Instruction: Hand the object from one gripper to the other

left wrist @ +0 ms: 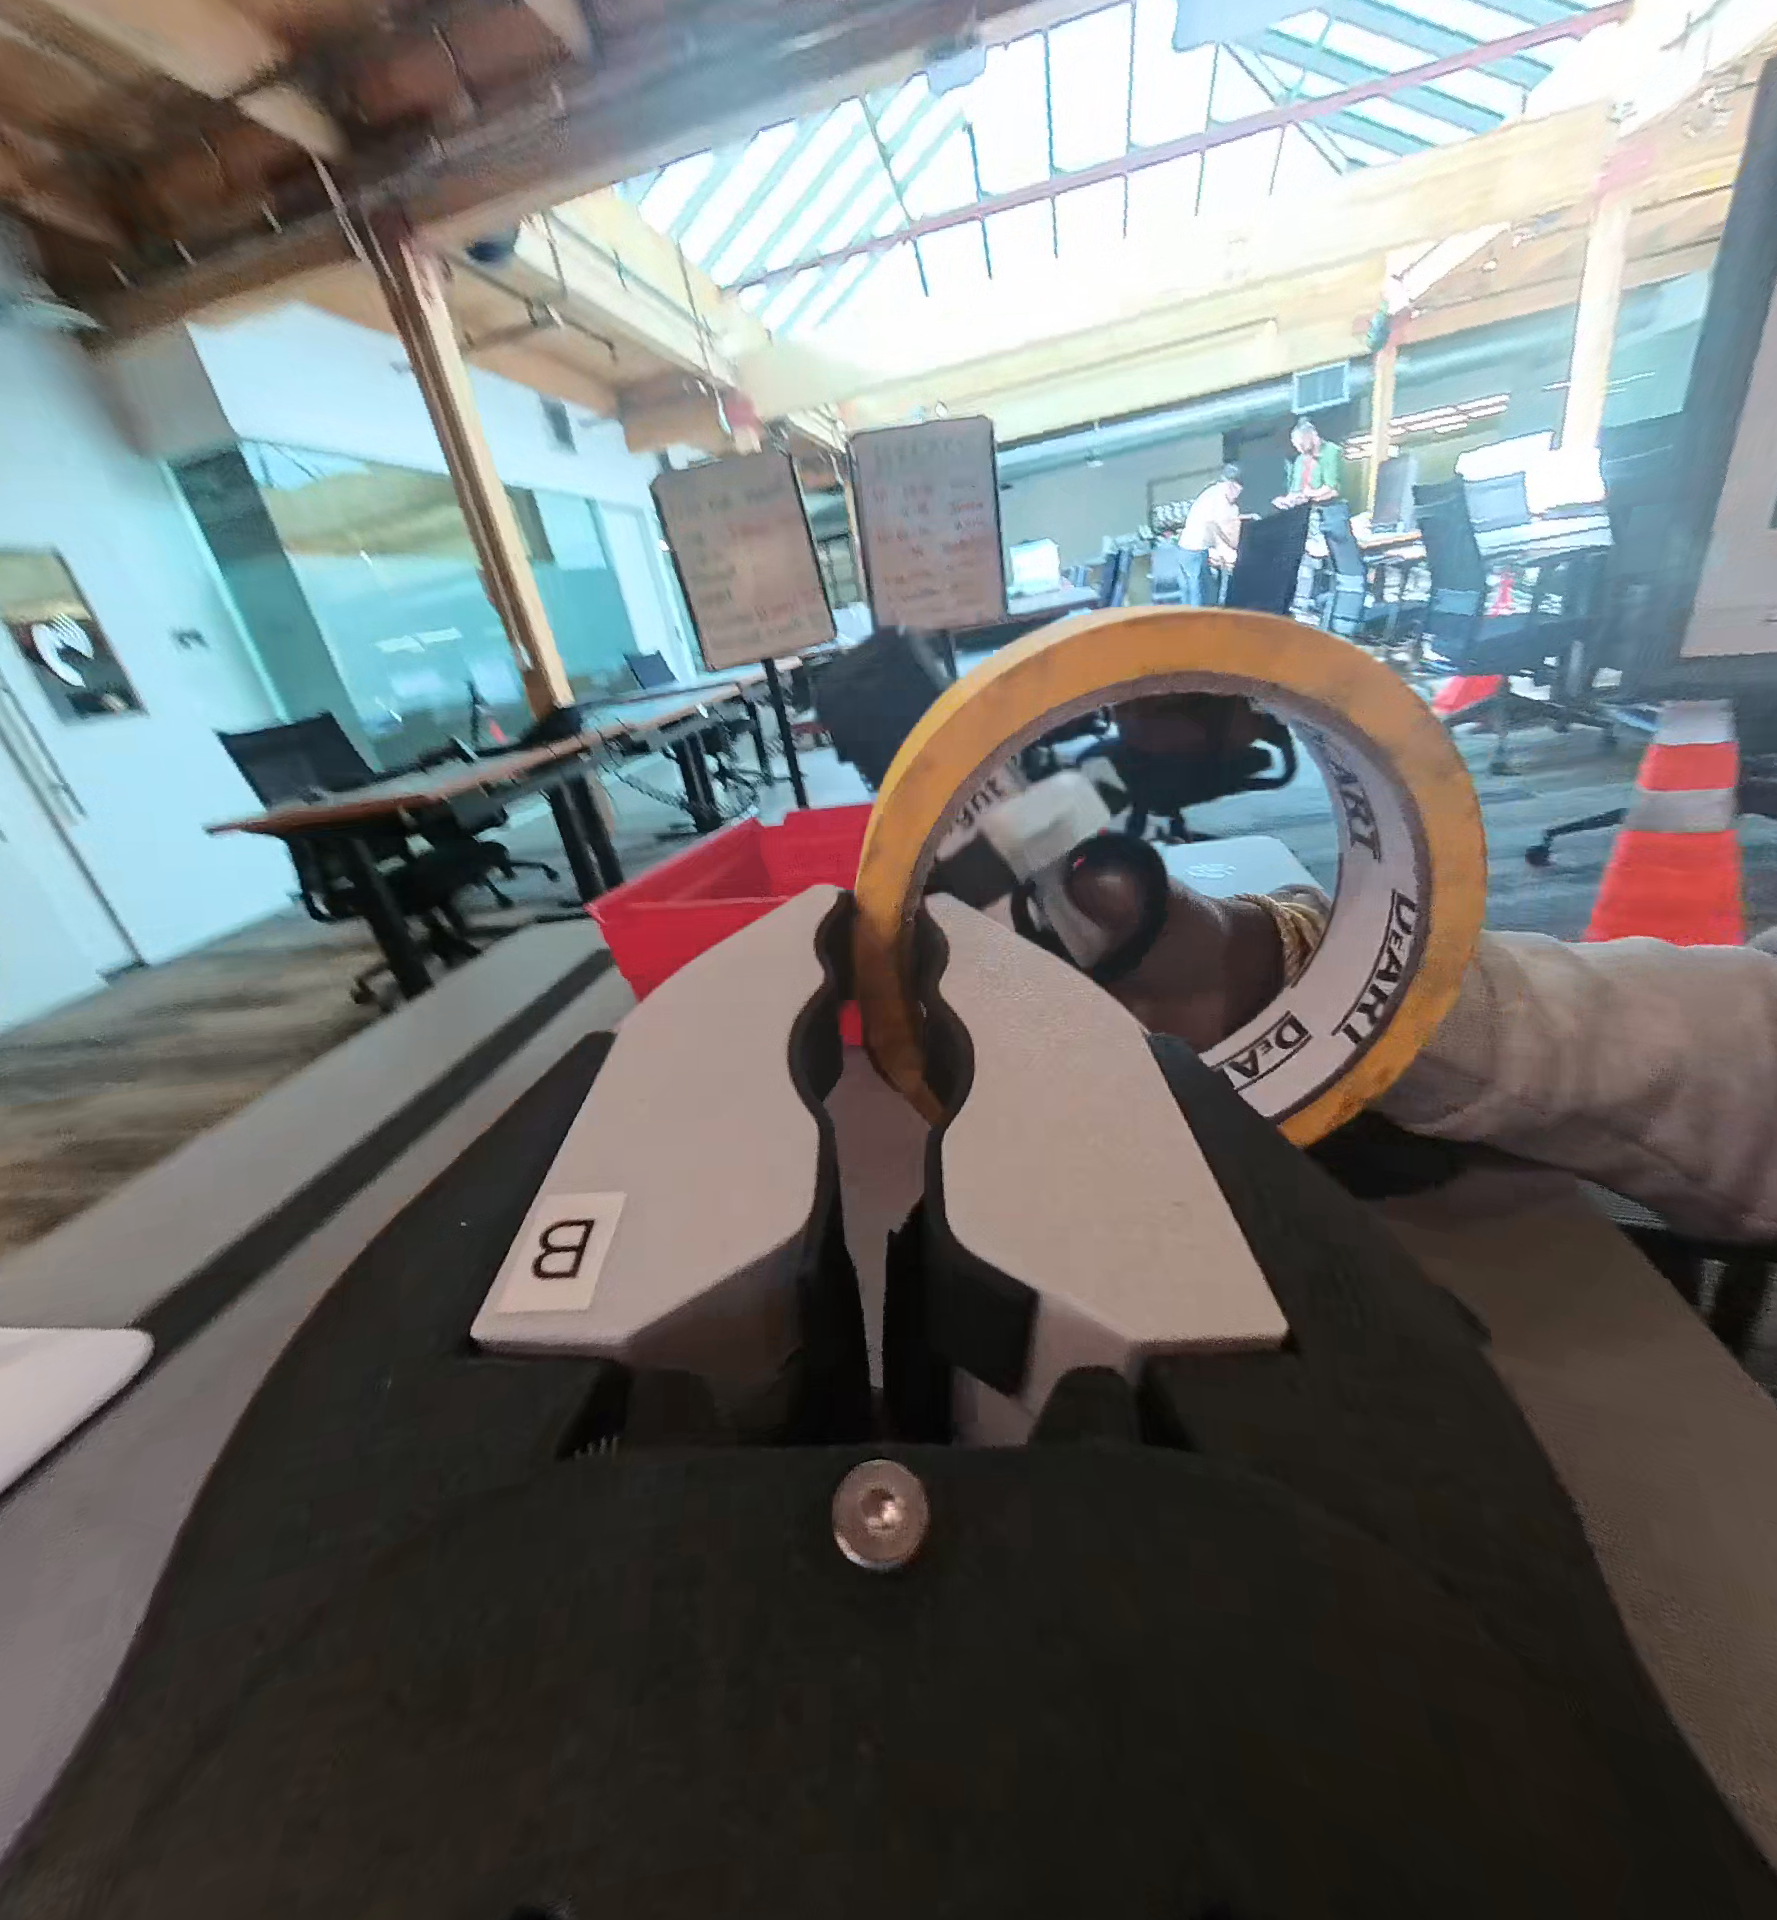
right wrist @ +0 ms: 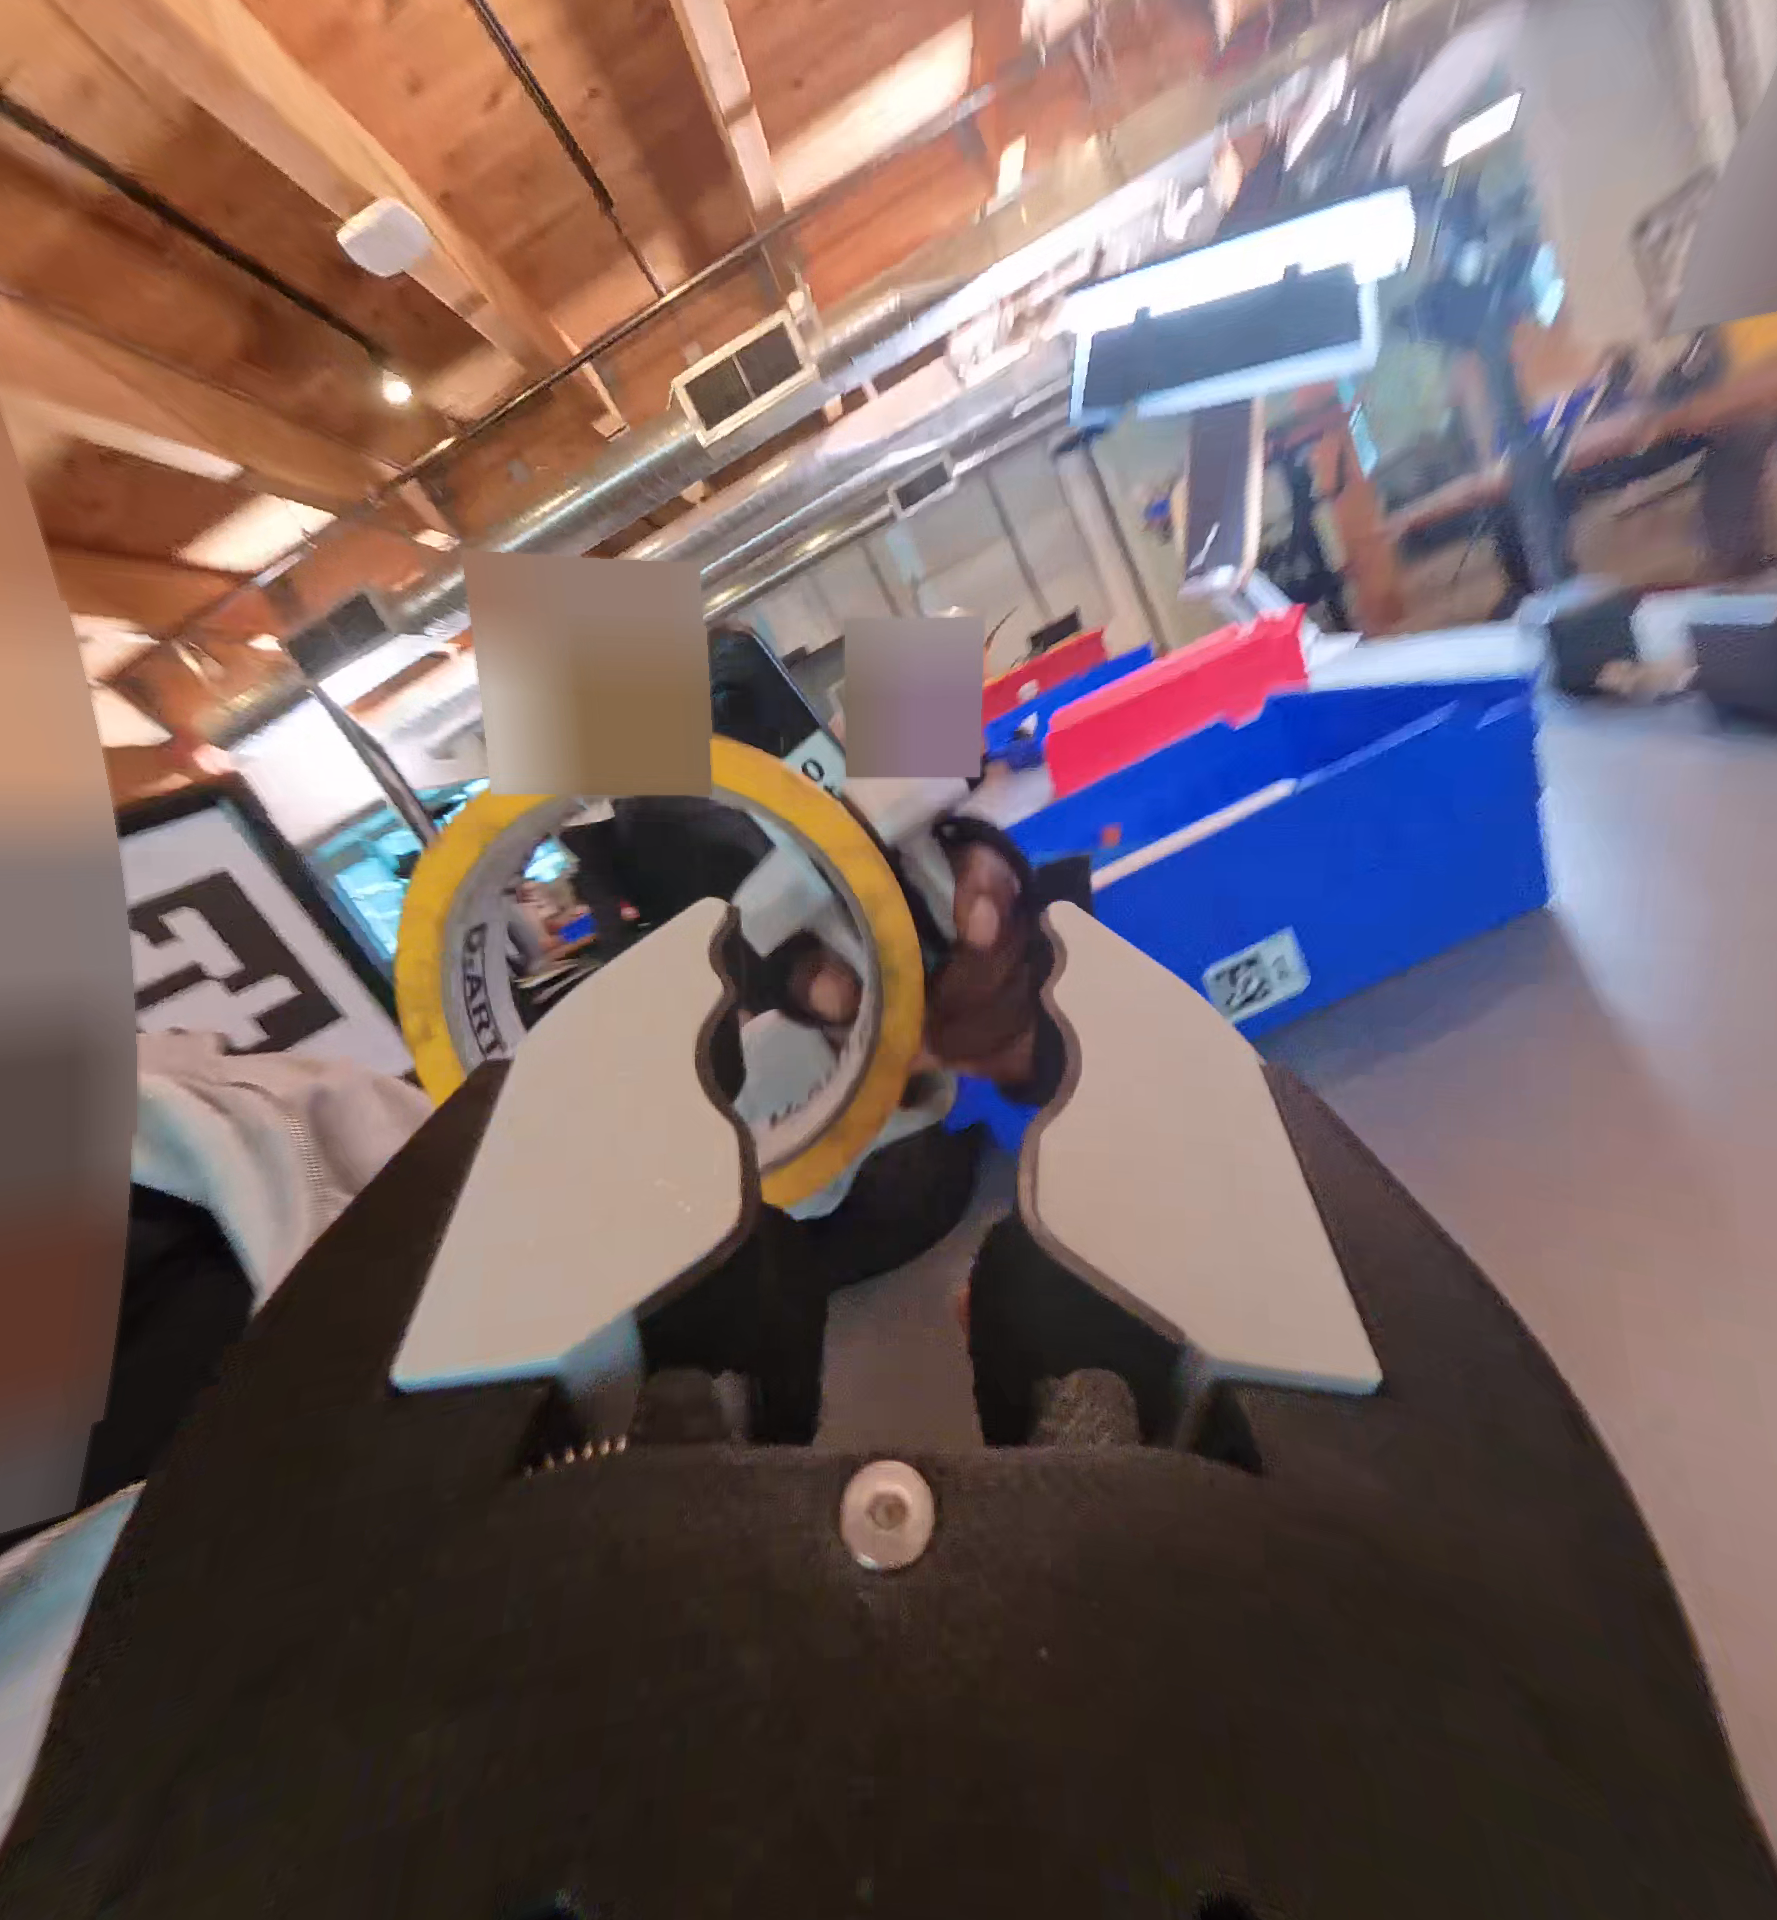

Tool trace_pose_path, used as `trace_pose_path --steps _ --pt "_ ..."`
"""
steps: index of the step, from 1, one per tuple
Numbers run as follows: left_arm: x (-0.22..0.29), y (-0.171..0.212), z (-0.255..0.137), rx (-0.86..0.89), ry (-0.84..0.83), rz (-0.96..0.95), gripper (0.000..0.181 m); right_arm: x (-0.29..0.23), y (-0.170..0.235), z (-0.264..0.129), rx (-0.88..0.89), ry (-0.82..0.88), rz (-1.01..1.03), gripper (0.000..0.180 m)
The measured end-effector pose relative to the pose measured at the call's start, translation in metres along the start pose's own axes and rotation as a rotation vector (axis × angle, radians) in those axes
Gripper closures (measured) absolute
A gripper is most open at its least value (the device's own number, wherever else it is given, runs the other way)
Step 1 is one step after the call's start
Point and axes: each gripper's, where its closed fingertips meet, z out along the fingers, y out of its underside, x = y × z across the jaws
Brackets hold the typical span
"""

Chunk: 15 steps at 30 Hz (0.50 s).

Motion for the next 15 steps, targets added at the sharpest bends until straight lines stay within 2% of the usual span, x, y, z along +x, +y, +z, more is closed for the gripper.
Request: trace_pose_path --steps 3,7,10,13,15 --pt "-0.002 -0.007 -0.004 0.031 -0.018 0.070 0.171 0.003 0.021 0.005 -0.105 -0.051 0.168 0.131" --pt "0.000 -0.008 -0.003 0.030 -0.024 0.128 0.171 -0.002 0.040 0.013 -0.191 -0.103 0.245 0.144" --pt "0.001 -0.004 -0.002 0.004 -0.026 0.159 0.171 -0.002 0.041 0.012 -0.194 -0.103 0.222 0.168" --pt "0.006 -0.003 0.001 0.005 -0.009 0.123 0.167 0.003 0.041 0.010 -0.204 -0.044 0.123 0.169" --pt "0.002 -0.006 0.002 0.025 -0.030 0.054 0.155 0.005 0.036 0.008 -0.191 -0.011 0.028 0.170"
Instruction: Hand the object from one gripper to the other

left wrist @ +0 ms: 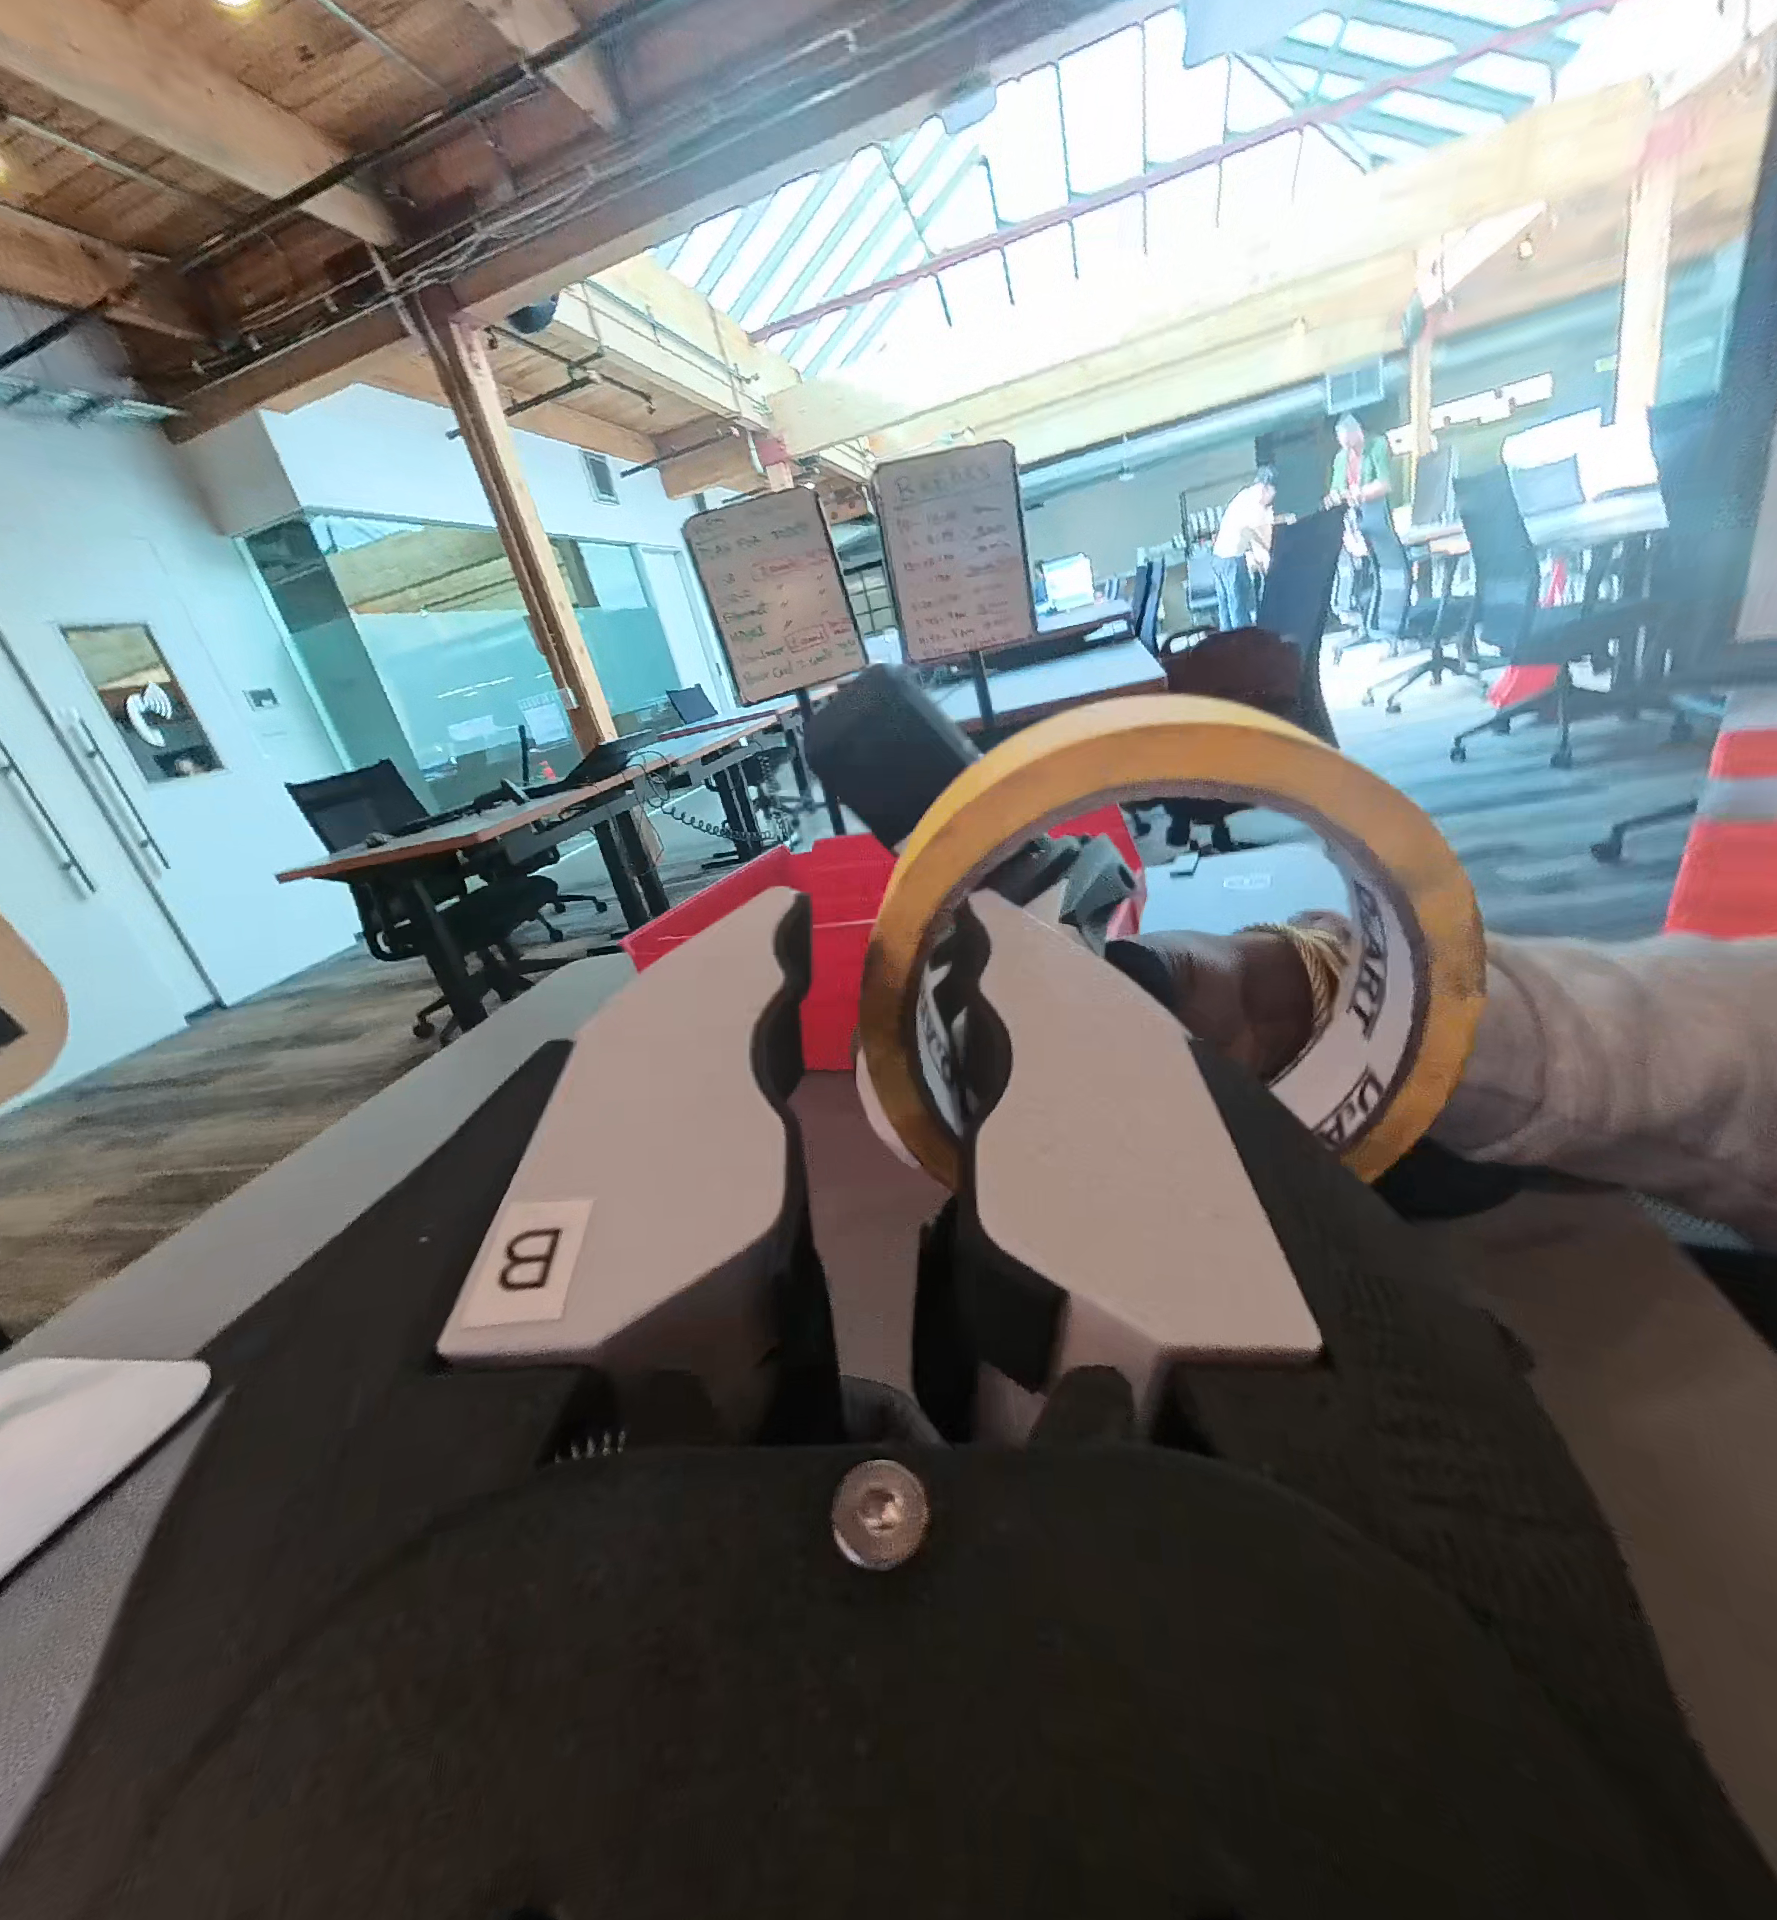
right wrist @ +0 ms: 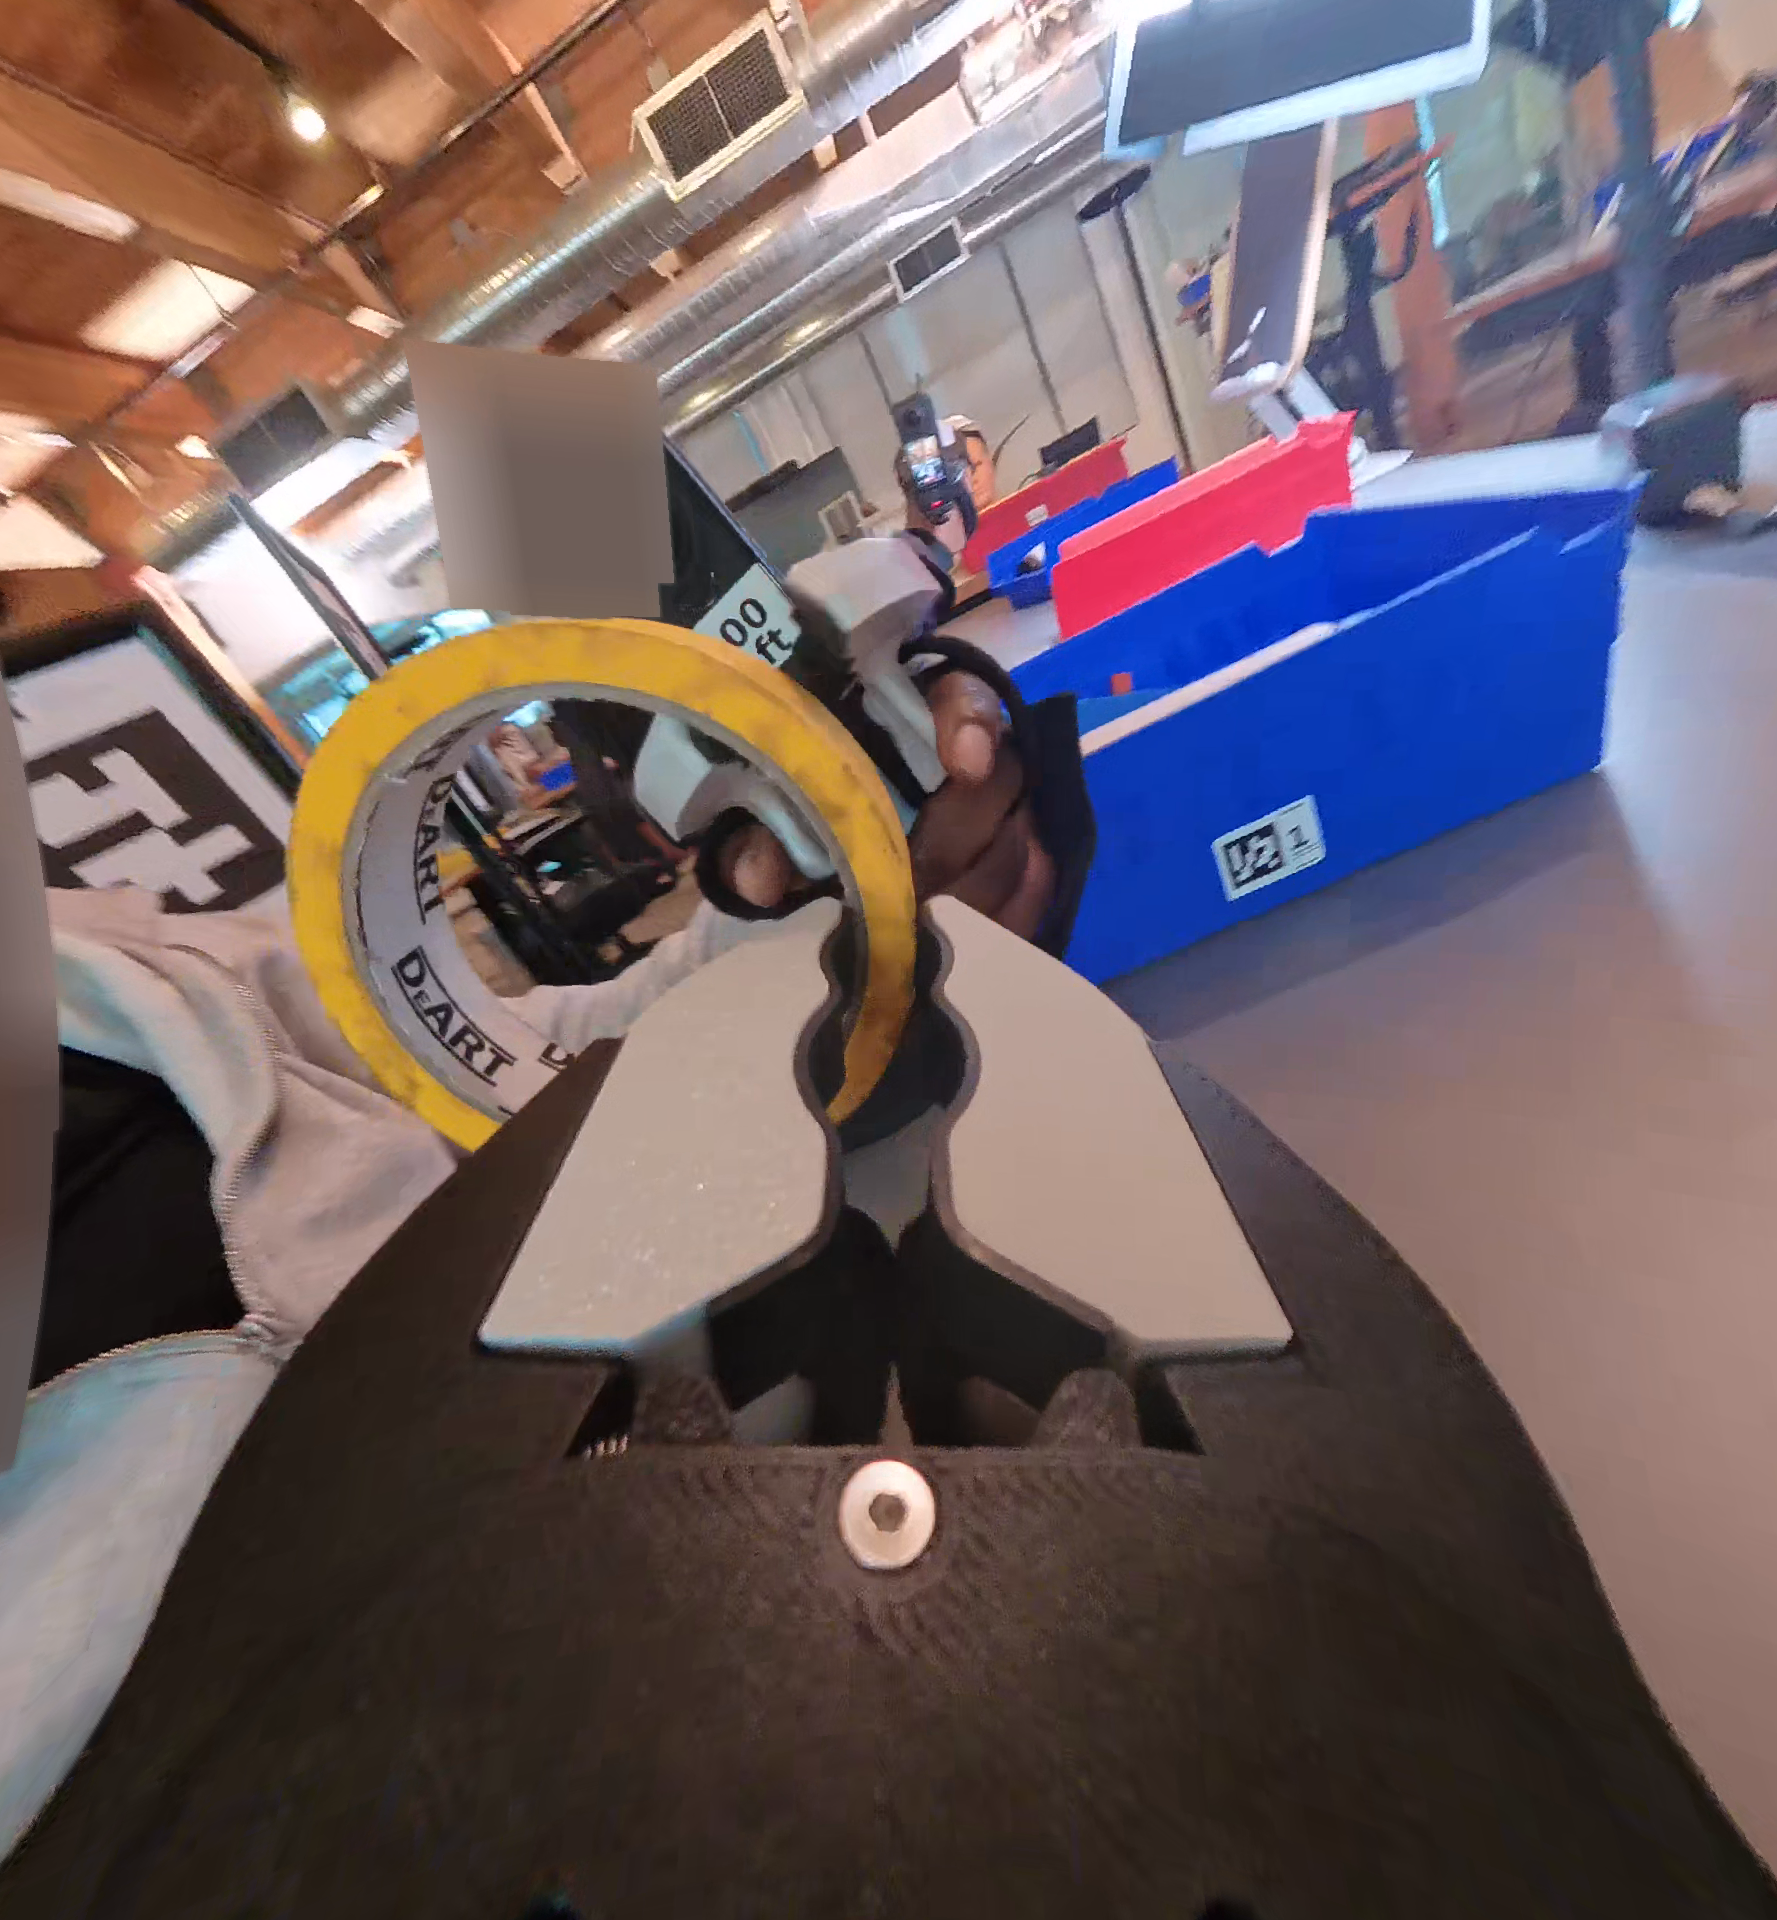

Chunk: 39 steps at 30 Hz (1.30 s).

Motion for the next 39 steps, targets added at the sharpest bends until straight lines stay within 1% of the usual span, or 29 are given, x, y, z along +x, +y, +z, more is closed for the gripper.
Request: trace_pose_path --steps 2,4,7,9,10,13,15,18,19,21,24,27,30,32,33,34,37,39 --pt "-0.005 -0.002 -0.002 0.013 -0.020 -0.055 0.148 0.000 -0.008 -0.004 0.029 0.044 -0.104 0.169" --pt "-0.009 0.003 -0.003 -0.024 -0.019 -0.155 0.147 -0.003 -0.018 -0.008 0.073 0.084 -0.225 0.169" --pt "0.003 0.023 -0.001 -0.139 0.098 -0.370 0.144 -0.011 -0.031 -0.015 0.132 0.138 -0.418 0.169" --pt "0.011 0.030 0.002 -0.174 0.150 -0.463 0.145 -0.019 -0.036 -0.017 0.156 0.146 -0.520 0.169" --pt "0.017 0.029 0.003 -0.168 0.191 -0.486 0.148 -0.022 -0.036 -0.016 0.160 0.143 -0.558 0.169" --pt "0.027 0.024 0.004 -0.144 0.247 -0.485 0.168 -0.028 -0.035 -0.014 0.149 0.144 -0.636 0.169" --pt "0.028 0.024 0.003 -0.154 0.249 -0.450 0.170 -0.028 -0.033 -0.013 0.140 0.149 -0.660 0.169" --pt "0.022 0.021 0.003 -0.130 0.209 -0.387 0.171 -0.029 -0.034 -0.012 0.152 0.144 -0.643 0.166" --pt "0.019 0.020 0.002 -0.124 0.184 -0.338 0.171 -0.028 -0.035 -0.012 0.153 0.144 -0.622 0.164" --pt "0.014 0.017 0.000 -0.110 0.139 -0.242 0.171 -0.024 -0.036 -0.013 0.162 0.141 -0.543 0.154" --pt "0.005 0.005 -0.004 -0.048 0.090 -0.177 0.171 -0.020 -0.038 -0.016 0.181 0.087 -0.375 0.146" --pt "-0.001 -0.006 -0.008 -0.002 0.042 -0.079 0.171 -0.010 -0.026 -0.013 0.111 0.040 -0.178 0.142" --pt "-0.002 -0.009 -0.011 -0.004 0.012 0.029 0.171 -0.011 -0.012 -0.005 0.049 -0.054 0.006 0.142" --pt "0.001 -0.010 -0.010 -0.005 0.013 0.069 0.171 -0.011 -0.007 -0.002 0.034 -0.103 0.105 0.149" --pt "0.002 -0.009 -0.009 -0.008 0.017 0.074 0.171 -0.011 -0.006 -0.001 0.032 -0.119 0.125 0.163" --pt "0.002 -0.008 -0.009 -0.015 0.016 0.076 0.171 -0.011 -0.005 -0.001 0.030 -0.128 0.126 0.168" --pt "0.003 -0.006 -0.007 -0.017 0.019 0.051 0.169 -0.007 -0.003 -0.003 0.013 -0.067 0.050 0.169" --pt "0.003 -0.006 -0.004 -0.003 0.015 -0.024 0.162 -0.004 -0.008 -0.006 0.031 -0.008 -0.044 0.170"
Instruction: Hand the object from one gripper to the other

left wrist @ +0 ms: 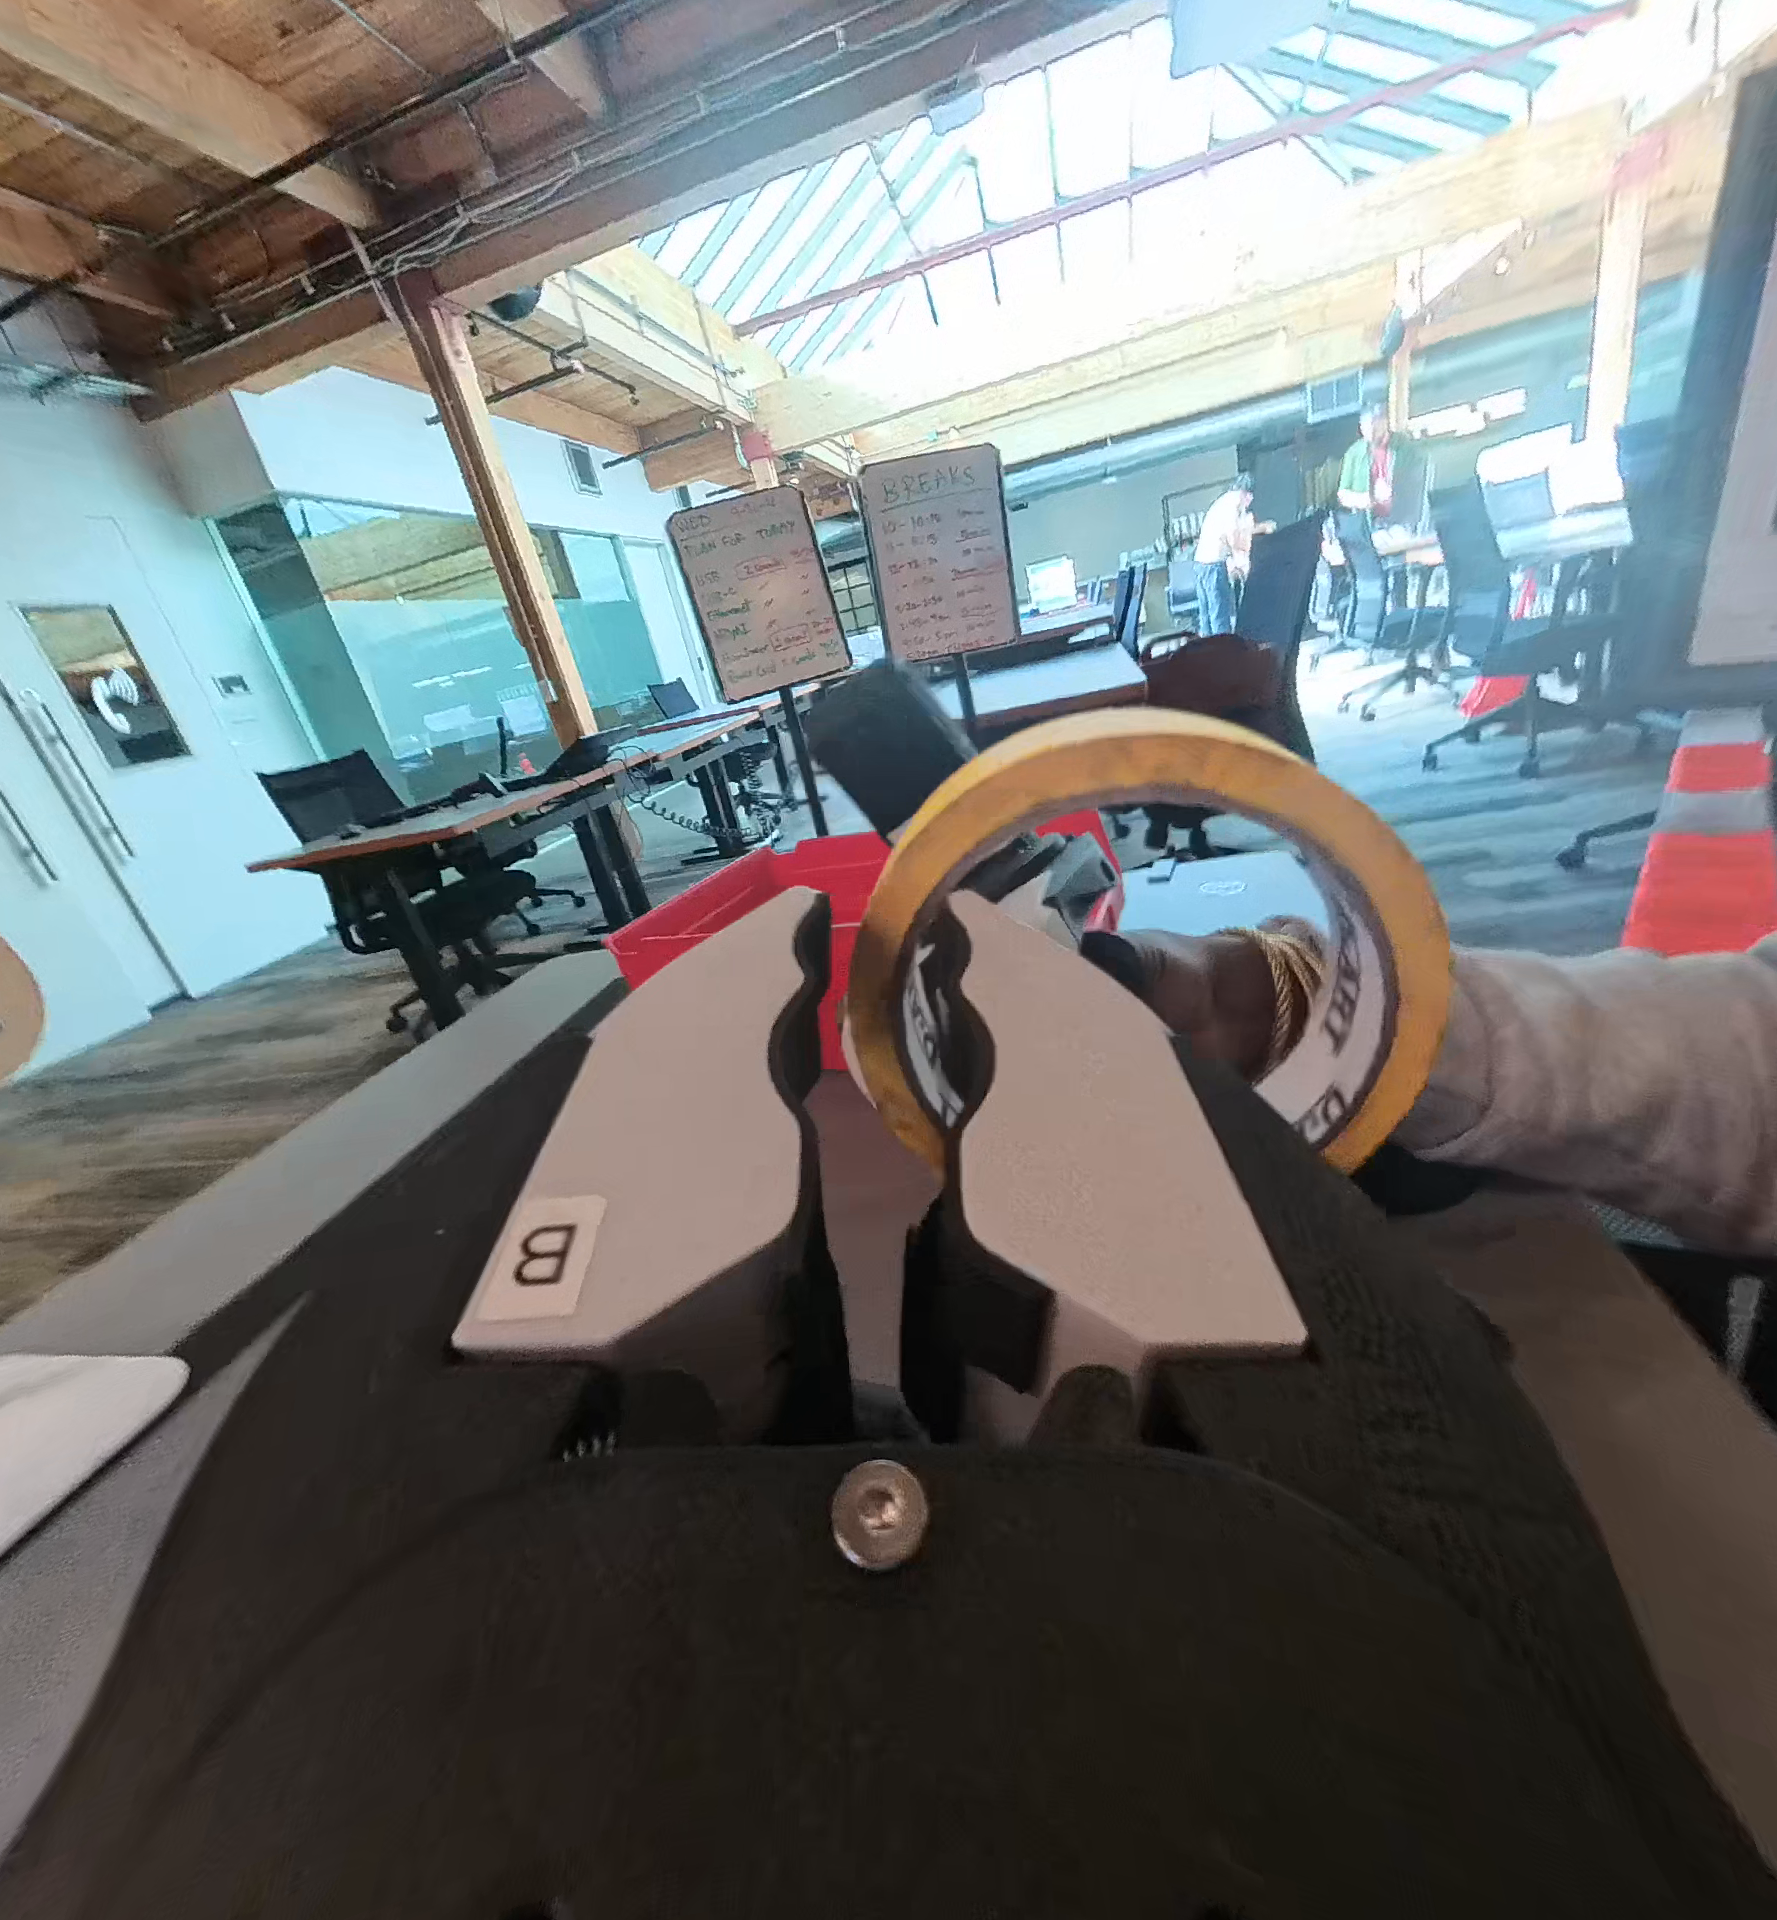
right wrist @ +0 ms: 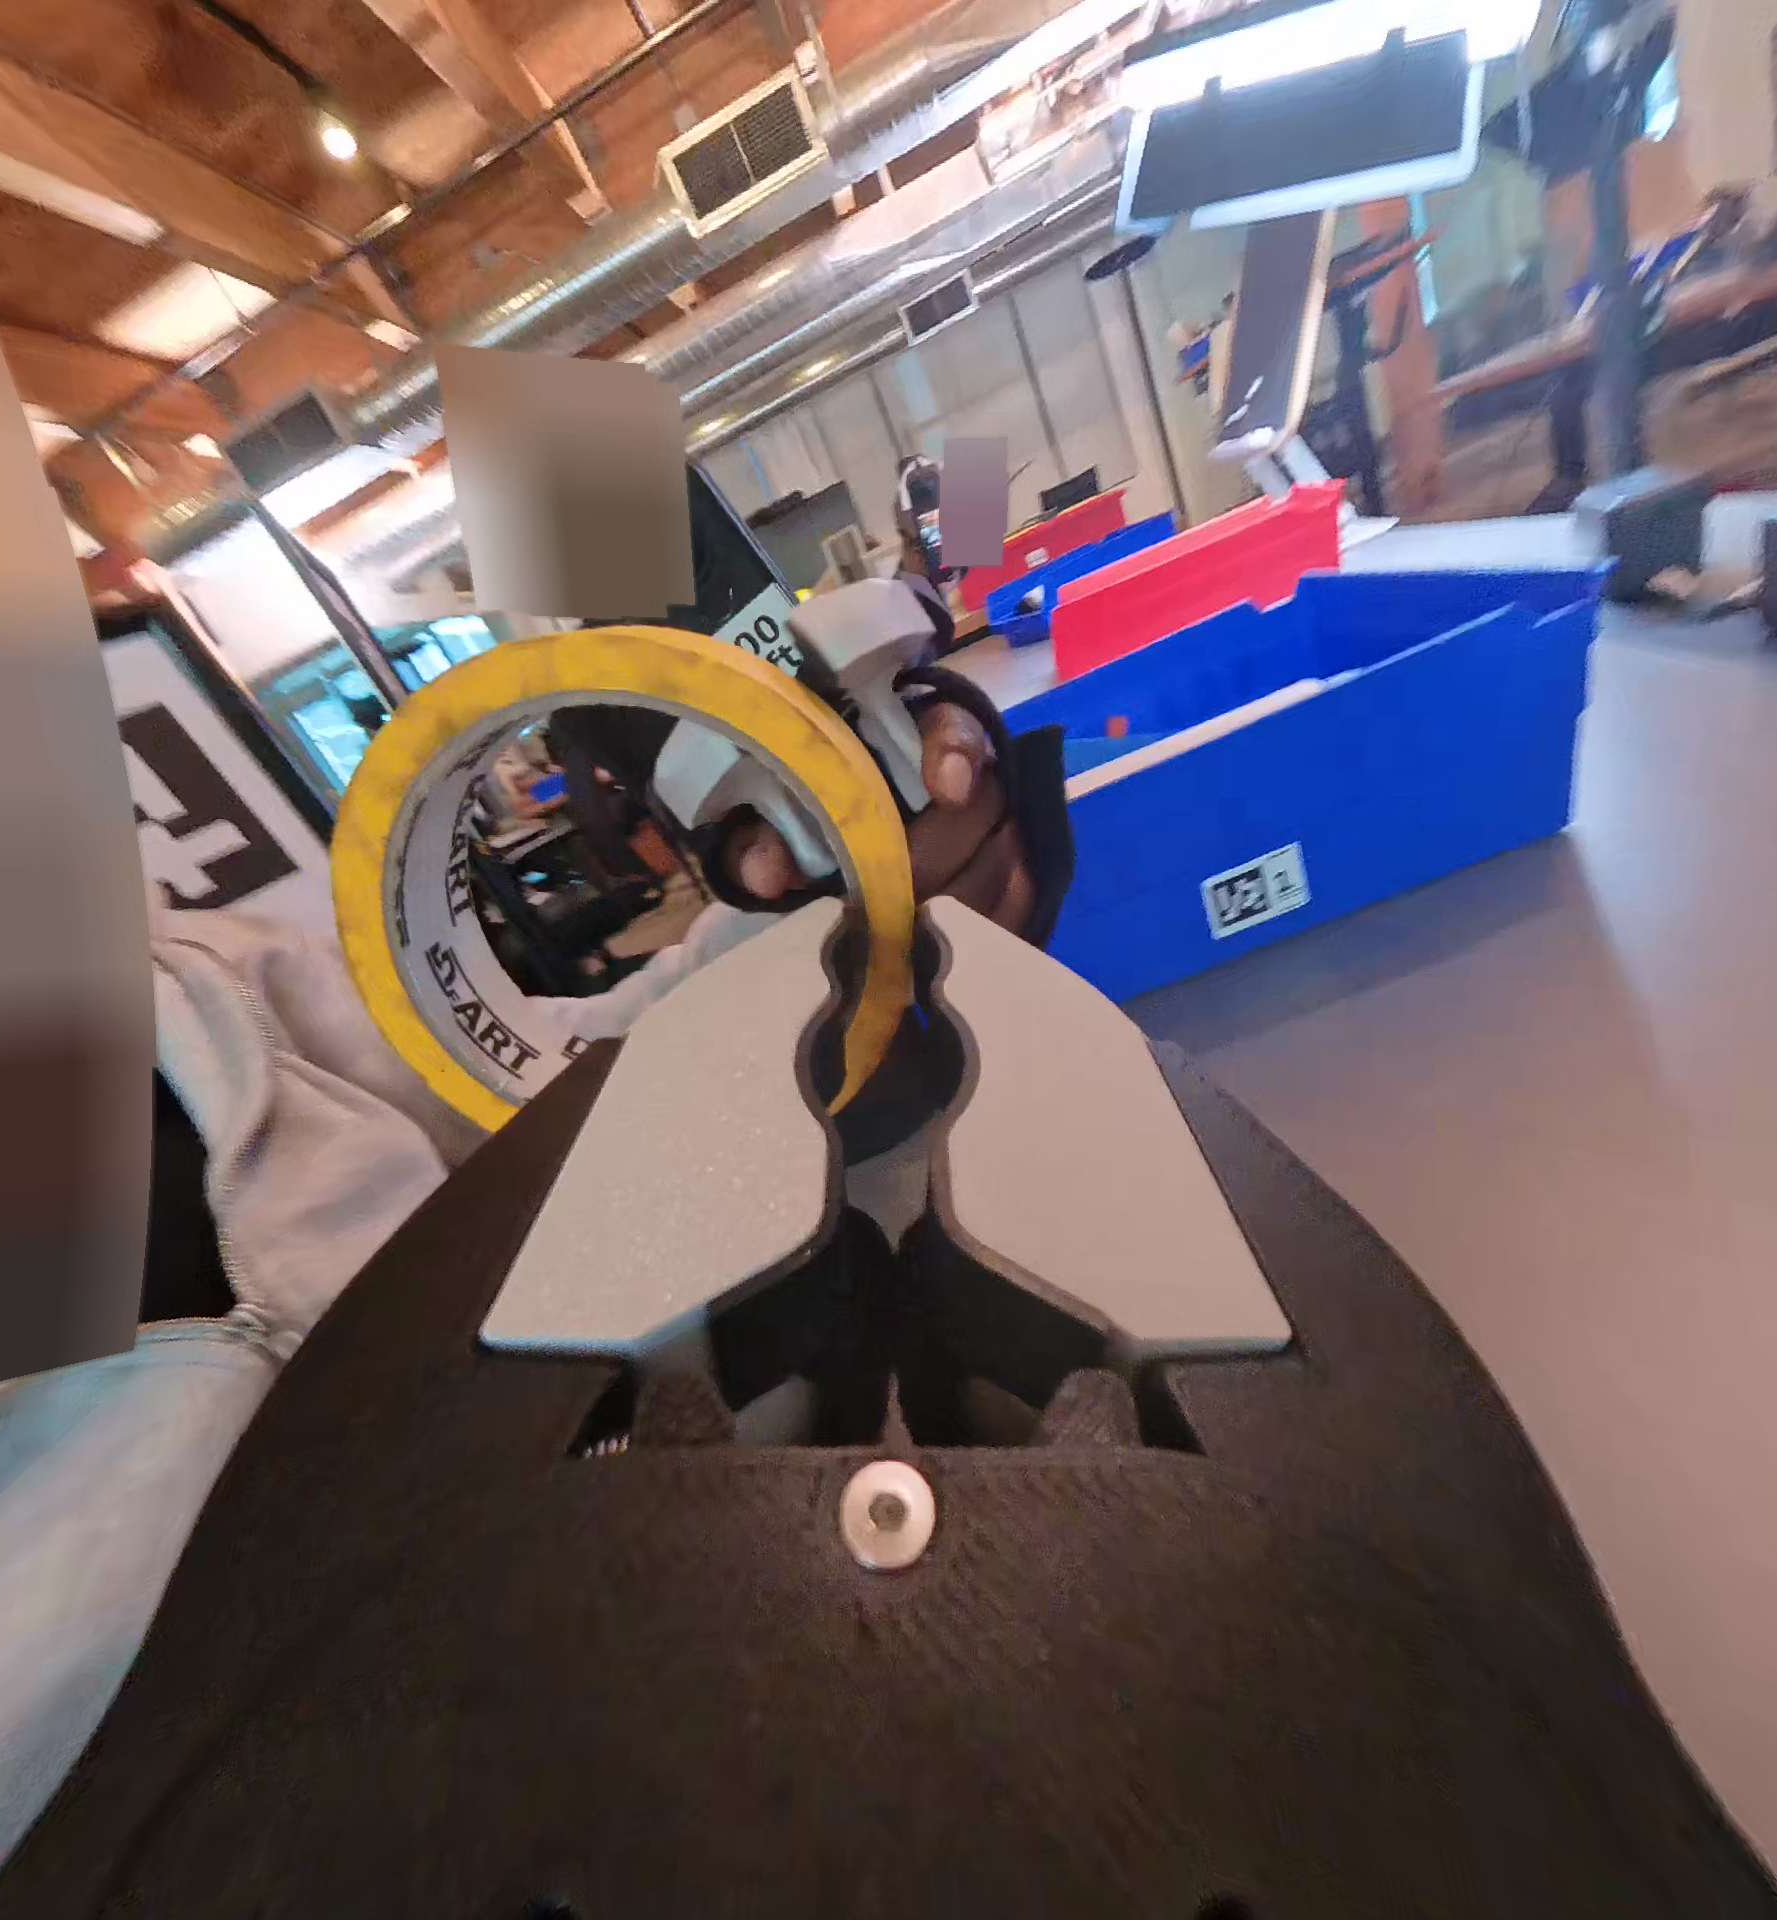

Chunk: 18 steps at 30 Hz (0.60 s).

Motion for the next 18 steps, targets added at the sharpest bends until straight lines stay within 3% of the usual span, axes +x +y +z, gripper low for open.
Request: trace_pose_path --steps 2,10,13,18 --pt "-0.004 -0.001 0.000 0.013 -0.016 -0.068 0.152 0.000 -0.006 -0.003 0.018 0.048 -0.114 0.170" --pt "0.012 0.030 0.005 -0.164 0.142 -0.368 0.151 -0.019 -0.028 -0.010 0.116 0.124 -0.535 0.170" --pt "0.022 0.030 0.006 -0.171 0.202 -0.399 0.169 -0.023 -0.028 -0.009 0.109 0.133 -0.610 0.170" --pt "0.016 0.026 0.005 -0.139 0.164 -0.300 0.171 -0.025 -0.030 -0.007 0.131 0.125 -0.578 0.166"
